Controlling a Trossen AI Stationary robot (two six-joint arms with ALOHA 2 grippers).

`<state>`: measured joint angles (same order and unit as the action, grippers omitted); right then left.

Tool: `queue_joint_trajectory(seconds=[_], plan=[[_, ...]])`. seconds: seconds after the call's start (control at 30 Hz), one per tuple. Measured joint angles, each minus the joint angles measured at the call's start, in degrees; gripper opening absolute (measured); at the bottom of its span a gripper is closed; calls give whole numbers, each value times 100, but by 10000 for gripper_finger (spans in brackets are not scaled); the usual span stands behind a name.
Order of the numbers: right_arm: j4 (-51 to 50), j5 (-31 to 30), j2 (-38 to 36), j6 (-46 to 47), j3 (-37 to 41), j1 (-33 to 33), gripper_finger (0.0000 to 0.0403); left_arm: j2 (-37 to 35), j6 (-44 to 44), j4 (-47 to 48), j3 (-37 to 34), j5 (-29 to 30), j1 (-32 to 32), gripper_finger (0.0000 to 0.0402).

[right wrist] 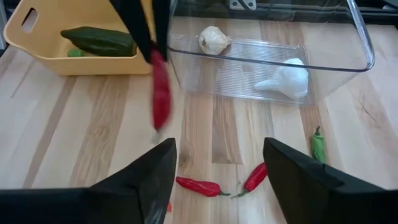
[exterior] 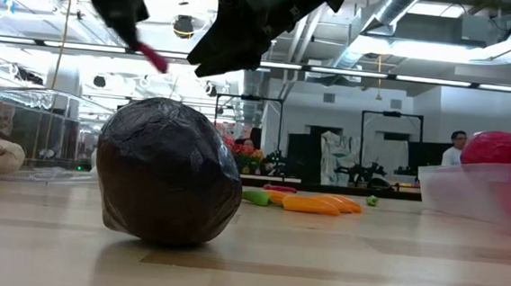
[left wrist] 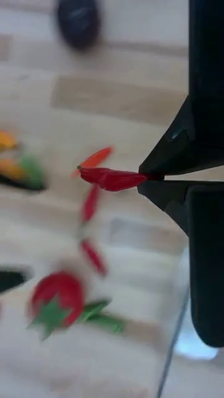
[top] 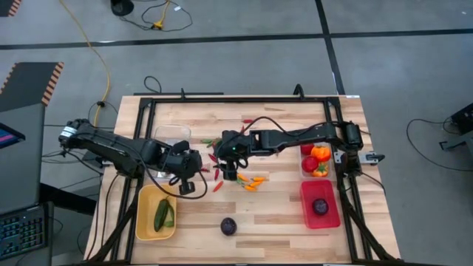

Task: Sort produce into baskets
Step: Put the red chili pepper into the yellow bin

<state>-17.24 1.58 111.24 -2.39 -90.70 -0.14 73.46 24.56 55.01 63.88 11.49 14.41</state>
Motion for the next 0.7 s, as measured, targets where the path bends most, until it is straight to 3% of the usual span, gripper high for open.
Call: queue_joint_trajectory(seconds=[0.3, 0.5, 0.7], plan=[[-24, -2, 0, -4, 0, -153, 271, 0, 491, 1749, 0, -3085, 160, 0], [-22, -15, 0, 166, 1, -372, 271, 1, 1310, 2165, 0, -3338, 596, 8], [-8, -15, 17, 234, 0, -599, 271, 3, 1949, 2282, 0, -3354, 864, 65]])
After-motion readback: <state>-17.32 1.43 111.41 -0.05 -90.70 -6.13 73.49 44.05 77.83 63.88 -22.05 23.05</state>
